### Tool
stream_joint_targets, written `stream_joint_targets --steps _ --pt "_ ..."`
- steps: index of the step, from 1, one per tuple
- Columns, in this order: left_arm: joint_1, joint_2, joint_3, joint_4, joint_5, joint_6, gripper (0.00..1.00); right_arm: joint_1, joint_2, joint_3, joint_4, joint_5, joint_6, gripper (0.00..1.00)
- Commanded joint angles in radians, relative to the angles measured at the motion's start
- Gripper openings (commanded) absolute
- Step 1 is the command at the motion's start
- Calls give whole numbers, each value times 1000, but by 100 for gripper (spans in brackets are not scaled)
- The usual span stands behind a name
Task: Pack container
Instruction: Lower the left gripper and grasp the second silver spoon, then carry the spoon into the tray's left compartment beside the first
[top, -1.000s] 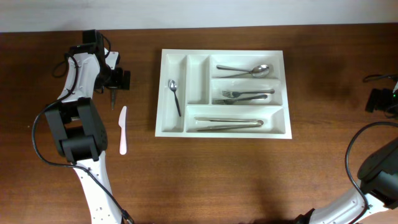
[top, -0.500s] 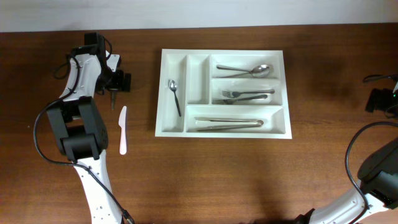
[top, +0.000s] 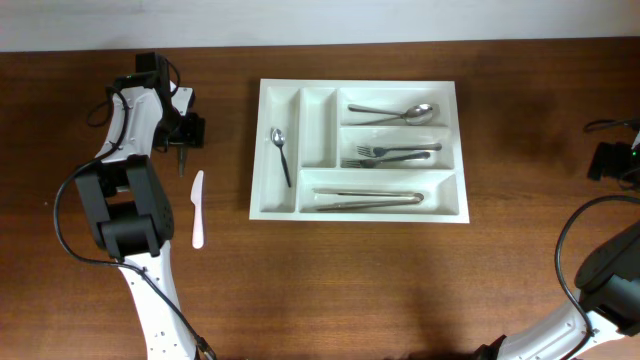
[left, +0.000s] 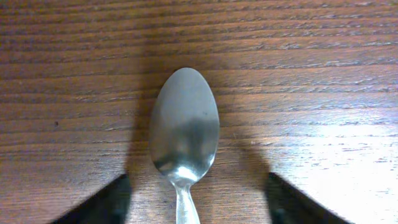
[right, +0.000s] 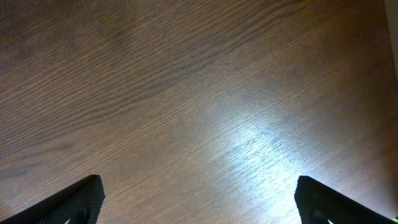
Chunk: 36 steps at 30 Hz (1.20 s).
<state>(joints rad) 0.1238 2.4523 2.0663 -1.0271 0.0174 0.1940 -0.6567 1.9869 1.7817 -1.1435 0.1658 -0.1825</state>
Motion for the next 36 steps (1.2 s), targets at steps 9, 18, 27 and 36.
stream_joint_targets --steps 9,18,27,36 --pt "5 37 -7 3 2 10 24 2 -2 -5 0 -1 8 99" --pt "3 37 -6 3 2 10 11 2 -2 -5 0 -1 8 99" --pt "3 37 69 -28 5 9 3 2 -2 -5 0 -1 8 99" --pt "-15 37 274 -119 6 9 2 2 -2 -5 0 -1 8 99"
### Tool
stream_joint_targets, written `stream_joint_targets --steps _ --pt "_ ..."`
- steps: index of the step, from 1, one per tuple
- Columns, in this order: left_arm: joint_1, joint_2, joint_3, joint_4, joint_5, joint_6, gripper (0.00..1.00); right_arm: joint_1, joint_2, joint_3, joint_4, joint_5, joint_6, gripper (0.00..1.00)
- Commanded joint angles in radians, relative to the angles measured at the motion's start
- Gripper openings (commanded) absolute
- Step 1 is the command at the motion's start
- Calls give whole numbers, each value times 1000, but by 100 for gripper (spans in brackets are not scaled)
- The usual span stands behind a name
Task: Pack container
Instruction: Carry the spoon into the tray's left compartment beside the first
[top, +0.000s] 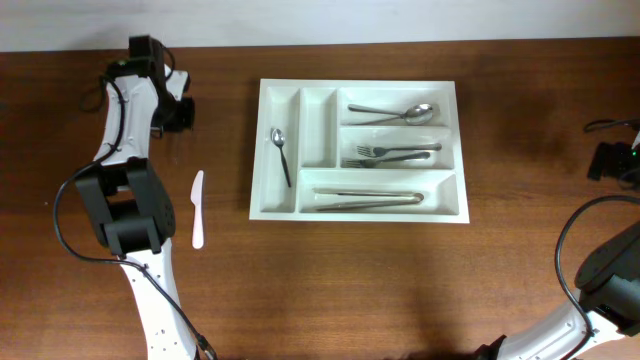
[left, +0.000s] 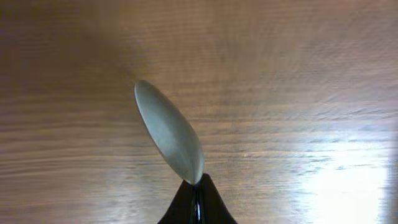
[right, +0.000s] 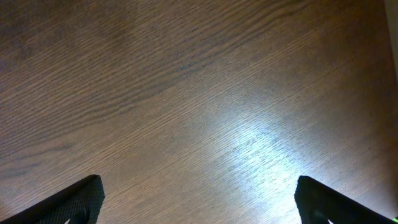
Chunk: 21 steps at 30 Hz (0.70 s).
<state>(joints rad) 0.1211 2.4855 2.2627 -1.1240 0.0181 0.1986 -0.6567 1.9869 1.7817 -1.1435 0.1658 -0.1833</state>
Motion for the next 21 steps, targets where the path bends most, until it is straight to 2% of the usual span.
stream_joint_targets --steps 1,5,11,21 --pt "-18 3 99 -34 7 5 2 2 -2 -5 0 -1 9 99" --pt "-52 3 198 -97 62 0 2 2 -2 -5 0 -1 9 98" --pt "-146 3 328 -225 136 -107 2 2 -2 -5 0 -1 9 98" --pt "-305 3 346 -335 143 -264 3 2 -2 -5 0 -1 9 99"
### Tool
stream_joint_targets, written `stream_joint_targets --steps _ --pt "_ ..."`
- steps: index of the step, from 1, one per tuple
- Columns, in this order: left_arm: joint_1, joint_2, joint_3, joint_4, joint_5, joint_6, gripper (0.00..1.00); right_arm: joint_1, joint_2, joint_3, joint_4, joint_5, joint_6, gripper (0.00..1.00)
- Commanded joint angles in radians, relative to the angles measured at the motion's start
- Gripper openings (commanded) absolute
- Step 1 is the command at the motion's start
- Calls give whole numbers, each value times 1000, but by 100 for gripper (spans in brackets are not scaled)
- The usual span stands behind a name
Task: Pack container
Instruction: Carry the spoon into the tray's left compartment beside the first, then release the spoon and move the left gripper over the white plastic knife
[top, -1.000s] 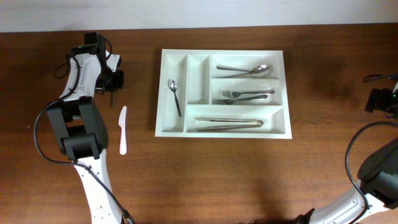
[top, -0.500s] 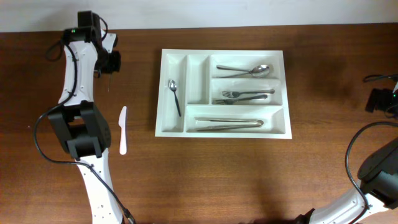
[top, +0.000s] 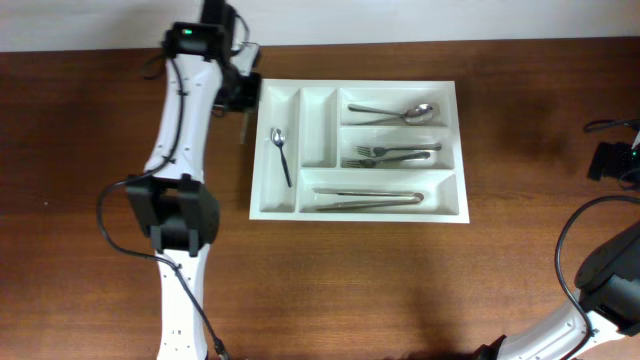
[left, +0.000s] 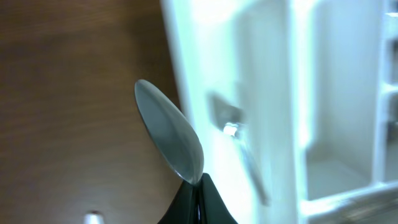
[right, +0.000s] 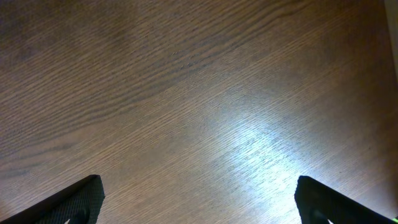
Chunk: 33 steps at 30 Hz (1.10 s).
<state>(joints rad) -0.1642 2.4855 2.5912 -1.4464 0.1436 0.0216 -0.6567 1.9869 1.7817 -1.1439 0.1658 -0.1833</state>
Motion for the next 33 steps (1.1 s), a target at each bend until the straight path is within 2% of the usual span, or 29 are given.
stream_joint_targets --steps 1,4,7,19,21,22,23,24,28,31,32,33 --pt "-28 3 17 -16 18 -113 3 2 -2 -5 0 -2 9 99" --pt "-51 3 14 -28 18 -166 3 2 -2 -5 0 -1 9 99" --pt "-68 3 11 -32 18 -167 6 2 -2 -5 0 -1 9 99" --pt "-80 19 3 -31 17 -167 7 2 -2 -5 0 -1 9 99" --pt "-80 19 3 -13 17 -166 11 2 -2 -5 0 -1 9 99" --pt "-79 18 4 11 17 -166 17 2 -2 -5 0 -1 9 99" --pt "-74 16 13 40 17 -161 37 2 -2 -5 0 -2 9 99" --pt "-70 16 24 47 17 -149 48 2 -2 -5 0 -1 9 99" --pt "-34 16 113 -5 9 -71 81 2 -2 -5 0 -1 9 99" --pt "7 16 208 -90 -58 -64 87 2 -2 -5 0 -1 9 99" --pt "21 16 241 -122 -69 -63 94 2 -2 -5 0 -2 9 99" --pt "37 16 277 -162 -73 -58 96 2 -2 -5 0 -1 9 99"
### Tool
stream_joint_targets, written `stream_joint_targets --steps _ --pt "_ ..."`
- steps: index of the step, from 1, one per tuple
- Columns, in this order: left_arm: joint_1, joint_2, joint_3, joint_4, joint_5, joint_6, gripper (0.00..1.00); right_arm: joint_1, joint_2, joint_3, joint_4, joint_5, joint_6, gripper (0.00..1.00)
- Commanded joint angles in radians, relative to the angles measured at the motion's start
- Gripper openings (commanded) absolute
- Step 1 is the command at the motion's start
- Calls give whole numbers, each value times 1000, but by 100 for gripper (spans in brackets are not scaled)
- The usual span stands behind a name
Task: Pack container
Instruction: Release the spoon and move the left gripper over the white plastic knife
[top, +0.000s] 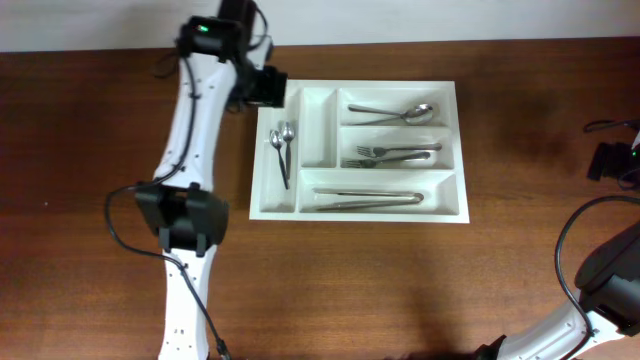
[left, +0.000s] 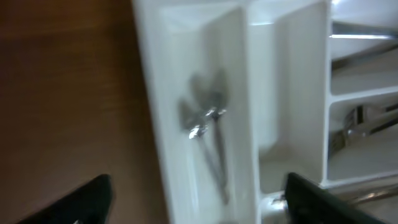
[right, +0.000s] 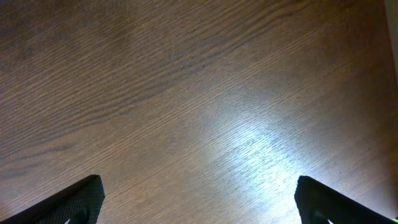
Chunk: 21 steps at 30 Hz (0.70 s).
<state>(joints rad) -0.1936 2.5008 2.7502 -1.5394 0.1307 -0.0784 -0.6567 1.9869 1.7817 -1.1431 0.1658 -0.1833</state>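
Note:
The white cutlery tray (top: 455, 150) lies at the table's middle. Two small metal spoons (top: 282, 148) lie side by side in its leftmost long compartment, also seen as the blurred spoons (left: 205, 115) in the left wrist view. My left gripper (top: 268, 88) hovers over the tray's far left corner. The left gripper (left: 199, 211) is open and empty, with its dark fingertips (left: 87, 199) spread wide. My right gripper (right: 199, 208) is open over bare wood, at the table's right edge (top: 610, 160).
The tray's other compartments hold a large spoon (top: 395, 112), forks (top: 395, 153) and long utensils (top: 365, 198). The narrow compartment (top: 318, 125) holds nothing. My left arm (top: 185, 150) stretches along the table left of the tray.
My left gripper was shut on a spoon beside the tray's left rim. Now it is open over the leftmost compartment, and that spoon lies there next to the first one.
My left gripper stood open around a spoon on the table left of the tray. Then it was shut on the spoon above the wood, then at the tray's left rim. Now the spoon rests in the left compartment. The right arm stayed still.

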Motion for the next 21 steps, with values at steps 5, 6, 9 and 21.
stream_joint_targets --steps 5,6,9,21 --pt "154 -34 211 -144 29 42 99 2 -2 -5 0 -1 9 99" --pt "166 -44 211 -148 50 42 99 2 -2 -5 0 -2 9 99" --pt "198 -79 211 -148 101 42 99 2 -2 -5 0 -1 9 99" --pt "207 -354 -29 -148 -8 49 99 2 -2 -5 0 -2 9 99"
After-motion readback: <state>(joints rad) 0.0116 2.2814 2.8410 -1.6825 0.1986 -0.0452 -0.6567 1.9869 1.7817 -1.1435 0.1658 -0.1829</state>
